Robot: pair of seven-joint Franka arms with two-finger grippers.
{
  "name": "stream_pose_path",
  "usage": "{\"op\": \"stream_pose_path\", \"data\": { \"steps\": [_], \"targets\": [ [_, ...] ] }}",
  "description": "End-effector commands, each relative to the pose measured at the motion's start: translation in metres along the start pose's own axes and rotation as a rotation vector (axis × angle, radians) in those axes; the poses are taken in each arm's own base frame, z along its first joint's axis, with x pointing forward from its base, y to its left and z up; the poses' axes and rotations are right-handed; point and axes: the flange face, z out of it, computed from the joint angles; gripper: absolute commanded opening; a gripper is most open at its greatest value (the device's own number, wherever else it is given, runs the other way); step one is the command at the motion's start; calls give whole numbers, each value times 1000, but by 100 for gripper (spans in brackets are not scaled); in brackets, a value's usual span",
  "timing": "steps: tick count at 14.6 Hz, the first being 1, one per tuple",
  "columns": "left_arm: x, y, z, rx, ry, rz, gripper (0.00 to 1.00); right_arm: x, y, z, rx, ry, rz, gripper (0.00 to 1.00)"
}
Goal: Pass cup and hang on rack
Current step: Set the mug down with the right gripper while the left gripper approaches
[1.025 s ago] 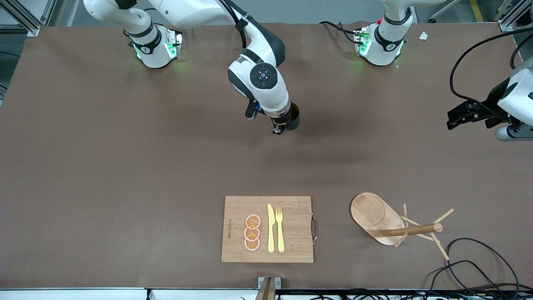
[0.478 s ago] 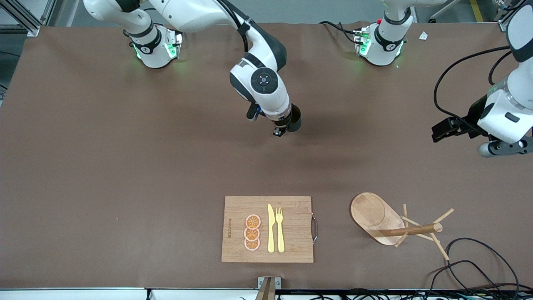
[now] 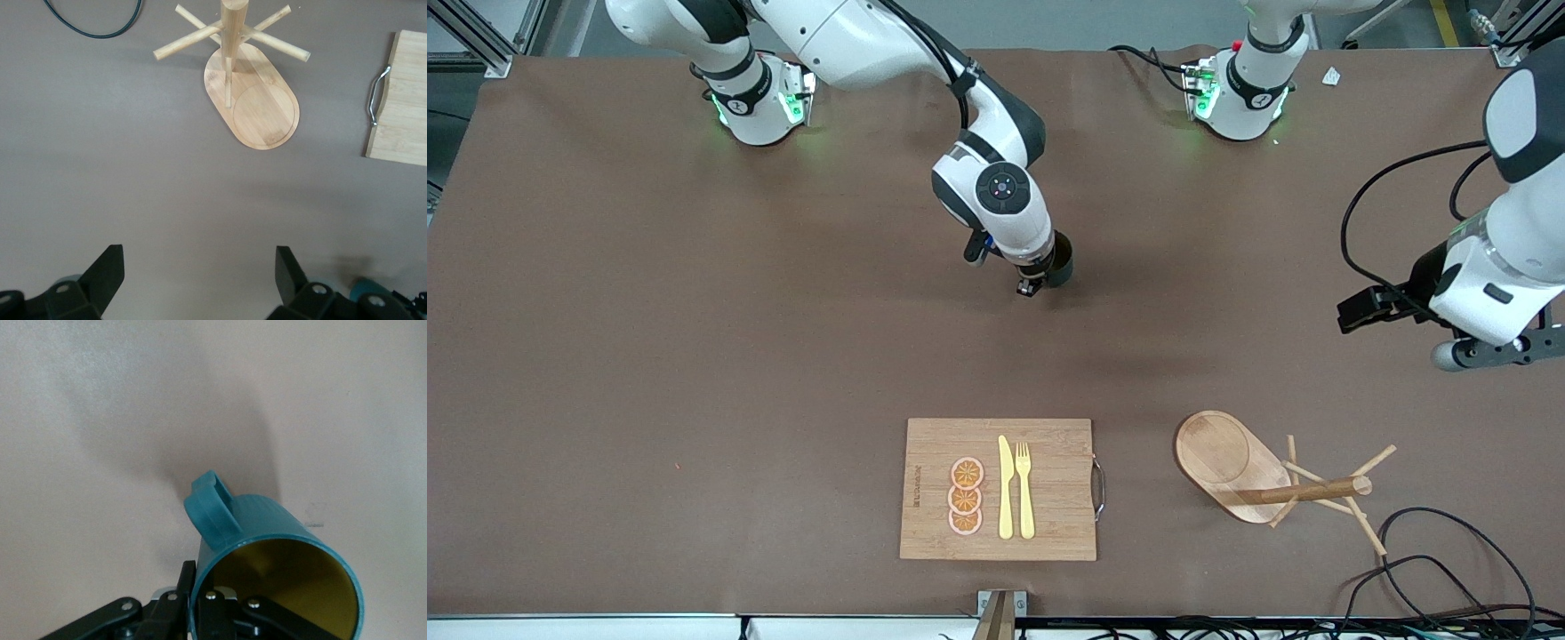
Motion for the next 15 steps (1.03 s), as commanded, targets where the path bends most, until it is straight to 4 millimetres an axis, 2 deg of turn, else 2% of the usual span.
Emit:
{"op": "stream_pose_path", "data": {
  "steps": [1, 3, 7, 9, 11, 13, 15],
  "targets": [
    [11, 11, 8, -18, 25, -31, 100, -5, 6, -6, 19, -9, 135, 33],
    [15, 15, 11, -25, 40, -65, 100, -5, 4, -6, 19, -9, 143, 59],
    [12, 31, 9, -36, 57, -95, 100, -9, 2, -17, 14, -30, 140, 91],
    [10, 40, 10, -31, 61, -126, 100, -13, -3, -28, 14, -43, 140, 99],
    [2, 63, 10, -32, 61, -118, 100, -12, -12, -39, 14, -48, 134, 100],
    [2, 68, 12, -36, 68, -180, 100, -11, -11, -60, 12, -26, 126, 100],
    [-4, 85, 11, -38, 76, -204, 100, -7, -11, -92, 10, -4, 11, 100]
  ]
}}
